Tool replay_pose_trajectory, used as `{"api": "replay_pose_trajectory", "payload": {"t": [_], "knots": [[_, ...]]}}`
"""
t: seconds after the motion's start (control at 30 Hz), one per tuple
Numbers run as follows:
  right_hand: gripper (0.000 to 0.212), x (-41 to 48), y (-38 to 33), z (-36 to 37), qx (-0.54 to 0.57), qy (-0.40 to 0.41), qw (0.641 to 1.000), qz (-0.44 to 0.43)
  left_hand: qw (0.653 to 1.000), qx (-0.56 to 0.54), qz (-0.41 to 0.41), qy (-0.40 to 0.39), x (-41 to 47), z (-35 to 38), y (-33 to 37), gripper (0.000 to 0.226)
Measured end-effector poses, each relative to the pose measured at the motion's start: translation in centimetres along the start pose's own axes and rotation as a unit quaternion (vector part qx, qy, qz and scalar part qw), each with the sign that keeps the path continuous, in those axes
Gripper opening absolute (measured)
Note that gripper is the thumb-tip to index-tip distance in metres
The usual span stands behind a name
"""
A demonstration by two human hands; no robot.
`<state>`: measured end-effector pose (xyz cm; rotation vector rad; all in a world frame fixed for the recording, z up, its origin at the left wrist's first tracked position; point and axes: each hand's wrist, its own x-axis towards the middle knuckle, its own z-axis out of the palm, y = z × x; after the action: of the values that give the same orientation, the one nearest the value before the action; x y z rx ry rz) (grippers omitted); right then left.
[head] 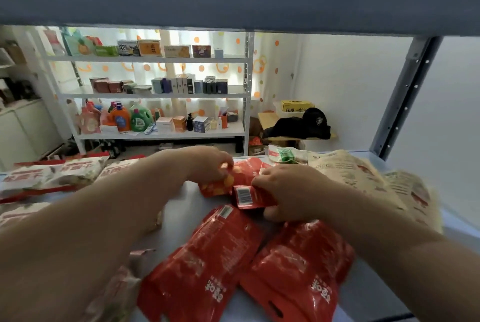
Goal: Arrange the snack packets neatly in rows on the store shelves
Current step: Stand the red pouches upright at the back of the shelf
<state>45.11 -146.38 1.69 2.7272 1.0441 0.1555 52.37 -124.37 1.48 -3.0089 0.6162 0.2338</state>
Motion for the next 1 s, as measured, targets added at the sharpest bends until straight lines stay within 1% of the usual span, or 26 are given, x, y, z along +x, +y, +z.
{"api": "replay_pose_trajectory", "payload": {"t": [0.1, 0.13, 0.2, 0.27, 0.33, 0.37, 0.4, 0.43, 0.5, 0.57, 0.63, 0.7, 0.77, 0.83, 0.9, 0.97, 1.0], "knots": [[0.066, -0.6, 0.3, 0.1, 0.055, -0.009, 0.998, 0.003, 0.999, 0.025, -0.002, 0.022, 0.3, 0.7, -1.6, 0.021], [0.071, -0.8, 0.4, 0.2, 0.073, -0.023, 0.997, 0.011, 1.000, 0.020, -0.007, 0.022, 0.7, 0.9, -2.1, 0.023], [0.086, -1.1, 0.6, 0.3, 0.090, -0.070, 0.993, 0.043, 0.999, -0.015, -0.036, 0.013, 1.4, 1.1, -2.4, 0.037], [0.093, -1.4, 0.6, 0.5, 0.077, -0.106, 0.989, 0.074, 0.993, -0.079, -0.085, -0.006, 2.4, 1.1, -2.2, 0.061], [0.085, -1.3, 0.5, 0.6, 0.050, -0.101, 0.990, 0.083, 0.979, -0.156, -0.131, -0.022, 3.1, 1.0, -1.7, 0.090], [0.077, -1.3, 0.5, 0.5, 0.038, -0.087, 0.992, 0.082, 0.969, -0.193, -0.149, -0.027, 3.3, 1.0, -1.7, 0.098], [0.068, -1.1, 0.6, 0.4, 0.030, -0.070, 0.994, 0.081, 0.961, -0.224, -0.161, -0.030, 3.3, 1.0, -1.6, 0.099], [0.058, -1.0, 0.8, 0.1, 0.025, -0.054, 0.995, 0.077, 0.952, -0.252, -0.169, -0.035, 3.3, 0.9, -1.7, 0.093], [0.040, -0.9, 1.3, -0.5, 0.015, -0.023, 0.998, 0.060, 0.929, -0.317, -0.184, -0.056, 3.4, 0.7, -1.8, 0.074], [0.027, -1.1, 2.1, -1.4, 0.006, 0.016, 0.999, 0.040, 0.901, -0.383, -0.191, -0.067, 3.4, 0.5, -2.1, 0.057], [0.020, -1.2, 2.7, -2.3, 0.031, 0.061, 0.997, 0.031, 0.866, -0.459, -0.183, -0.071, 2.9, -0.2, -2.7, 0.050], [0.017, -0.9, 3.3, -3.3, 0.104, 0.094, 0.990, 0.031, 0.825, -0.539, -0.158, -0.063, 2.0, -1.2, -3.4, 0.052], [0.015, -0.2, 3.7, -4.2, 0.154, 0.095, 0.983, 0.035, 0.785, -0.605, -0.130, -0.032, 1.0, -2.0, -4.2, 0.050], [0.014, 0.7, 4.2, -5.0, 0.161, 0.078, 0.983, 0.031, 0.754, -0.649, -0.102, 0.017, 0.2, -2.4, -4.7, 0.039], [0.012, 1.8, 4.7, -5.7, 0.157, 0.077, 0.984, 0.030, 0.723, -0.682, -0.070, 0.082, -0.3, -2.5, -4.9, 0.034], [0.009, 3.0, 5.2, -6.7, 0.159, 0.085, 0.983, 0.035, 0.699, -0.698, -0.045, 0.145, -0.7, -2.5, -5.1, 0.036], [0.008, 3.7, 5.4, -7.2, 0.155, 0.087, 0.983, 0.033, 0.694, -0.698, -0.040, 0.170, -0.8, -2.3, -5.1, 0.038]]}}
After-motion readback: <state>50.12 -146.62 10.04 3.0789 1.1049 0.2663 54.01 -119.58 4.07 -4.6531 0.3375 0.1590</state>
